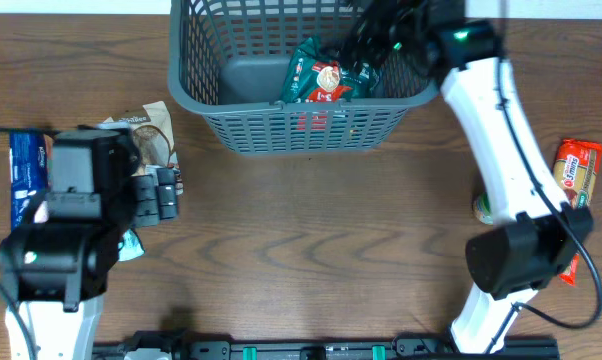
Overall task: Pack container
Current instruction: 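Open the right gripper to drop the bag into the basket, then move the right gripper to the green-capped jar and grasp it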
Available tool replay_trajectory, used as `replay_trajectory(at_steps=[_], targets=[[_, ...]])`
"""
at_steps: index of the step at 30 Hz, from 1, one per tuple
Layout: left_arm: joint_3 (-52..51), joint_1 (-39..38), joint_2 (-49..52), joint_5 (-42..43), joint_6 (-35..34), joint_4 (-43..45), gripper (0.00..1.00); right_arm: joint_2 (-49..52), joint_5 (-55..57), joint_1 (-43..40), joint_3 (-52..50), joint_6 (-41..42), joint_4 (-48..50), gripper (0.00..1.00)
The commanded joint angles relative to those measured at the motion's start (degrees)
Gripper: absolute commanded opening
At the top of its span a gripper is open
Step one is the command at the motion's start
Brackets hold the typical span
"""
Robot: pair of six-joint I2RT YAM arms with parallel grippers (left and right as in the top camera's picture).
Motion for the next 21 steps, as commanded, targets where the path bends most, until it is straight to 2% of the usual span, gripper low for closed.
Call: replay_trajectory(at_steps=[1,6,12,17,21], targets=[[0.4,5.0,-1.9,-1.4,-0.5,-0.1,0.99,-4.6,7.1,-4.4,12.0,13.4,-9.0,0.99],[0.4,11.8,-1.7,1.6,-0.3,0.1,0.99,-5.6,21.7,-13.3,27.4,24.4,-32.4,0.99],[0.4,13.3,-1.7,3.1,0.4,2.0,0.99,-6.3,20.7,-25.9,31.1,31.8,-54.0,0.99],[0.4,13.3,-1.7,5.1,0.3,2.0,0.99,-10.4,14.1,-29.8,22.2,32.1,-54.4,0.99],[0.4,13.3,-1.7,7.0,0.3,1.8,0.99,-16.5,14.3,-29.8,8.6,33.4,-54.4,0.99]])
